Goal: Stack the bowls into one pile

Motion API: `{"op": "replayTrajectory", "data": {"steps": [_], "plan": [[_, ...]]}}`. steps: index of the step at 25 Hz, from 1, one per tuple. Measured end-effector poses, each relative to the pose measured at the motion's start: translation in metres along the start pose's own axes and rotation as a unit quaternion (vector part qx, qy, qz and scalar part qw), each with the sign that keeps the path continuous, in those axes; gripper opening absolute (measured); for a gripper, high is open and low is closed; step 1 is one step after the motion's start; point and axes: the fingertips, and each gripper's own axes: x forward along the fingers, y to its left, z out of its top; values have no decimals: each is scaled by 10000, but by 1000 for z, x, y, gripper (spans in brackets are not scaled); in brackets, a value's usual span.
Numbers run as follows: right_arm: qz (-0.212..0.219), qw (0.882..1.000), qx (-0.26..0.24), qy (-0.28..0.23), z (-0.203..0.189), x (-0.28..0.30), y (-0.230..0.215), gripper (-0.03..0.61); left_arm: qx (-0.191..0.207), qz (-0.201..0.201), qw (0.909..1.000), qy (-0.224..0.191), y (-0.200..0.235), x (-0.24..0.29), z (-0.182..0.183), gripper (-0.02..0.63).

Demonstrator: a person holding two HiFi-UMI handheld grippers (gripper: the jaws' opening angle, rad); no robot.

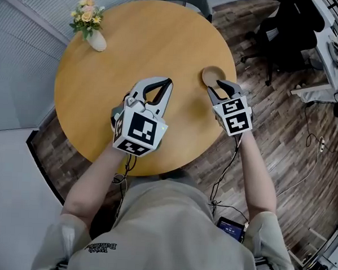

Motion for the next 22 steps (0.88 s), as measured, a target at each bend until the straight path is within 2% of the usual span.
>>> {"op": "replayTrajectory", "data": {"steps": [3,13,18,22], "plan": [[57,9996,-156,248,-16,18,-3,135,16,-17,9999,120,-2,11,-7,21],[428,9949,-240,877,-62,77,-2,135,-16,-206,9979,608,-15,47,-46,21],[522,9909,-297,1202,-84,101,-1,135,-212,-333,9959,818,-23,63,-71,21],[350,9900,-247,1344,-98,118,-12,133,-465,-500,9937,892,-29,72,-83,21]]}}
